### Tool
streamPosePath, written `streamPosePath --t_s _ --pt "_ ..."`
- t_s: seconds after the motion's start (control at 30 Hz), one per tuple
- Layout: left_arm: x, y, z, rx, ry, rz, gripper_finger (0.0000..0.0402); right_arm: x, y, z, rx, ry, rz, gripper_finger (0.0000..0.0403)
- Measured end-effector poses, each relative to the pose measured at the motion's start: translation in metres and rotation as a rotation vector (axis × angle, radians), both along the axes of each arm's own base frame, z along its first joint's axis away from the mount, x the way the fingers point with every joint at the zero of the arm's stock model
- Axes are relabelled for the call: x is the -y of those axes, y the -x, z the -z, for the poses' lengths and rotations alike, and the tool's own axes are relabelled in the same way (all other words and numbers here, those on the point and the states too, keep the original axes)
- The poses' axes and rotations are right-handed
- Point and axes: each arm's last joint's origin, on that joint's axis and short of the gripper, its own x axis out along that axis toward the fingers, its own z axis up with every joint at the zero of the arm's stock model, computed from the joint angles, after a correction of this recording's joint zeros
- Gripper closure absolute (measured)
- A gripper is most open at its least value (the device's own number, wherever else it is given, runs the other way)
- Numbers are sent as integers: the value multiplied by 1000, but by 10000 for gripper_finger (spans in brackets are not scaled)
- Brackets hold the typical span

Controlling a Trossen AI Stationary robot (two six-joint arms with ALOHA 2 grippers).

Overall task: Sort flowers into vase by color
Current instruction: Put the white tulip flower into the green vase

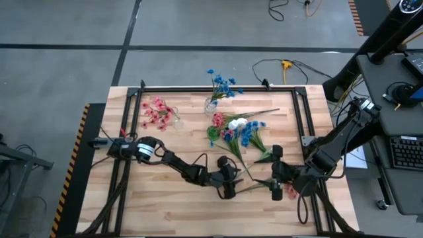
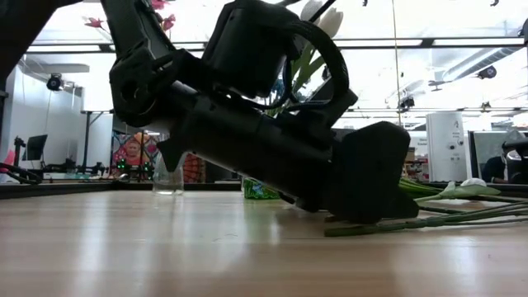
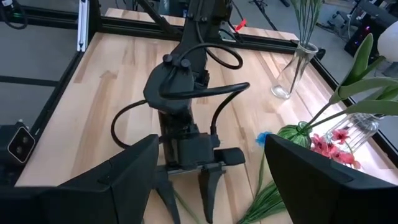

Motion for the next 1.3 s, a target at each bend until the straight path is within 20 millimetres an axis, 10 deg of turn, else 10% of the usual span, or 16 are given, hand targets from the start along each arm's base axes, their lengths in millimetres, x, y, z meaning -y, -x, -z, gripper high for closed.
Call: streamPosePath --t_s 0.37,0.87,1.3 --pt "-6 6 6 -3 16 -82 392 0 0 0 -5 32 -15 117" --pt "12 16 -26 63 -21 -16 401 0 0 0 -5 38 -18 117" --pt "30 97 -73 115 -25 41 401 -1 -1 -1 2 51 -28 117"
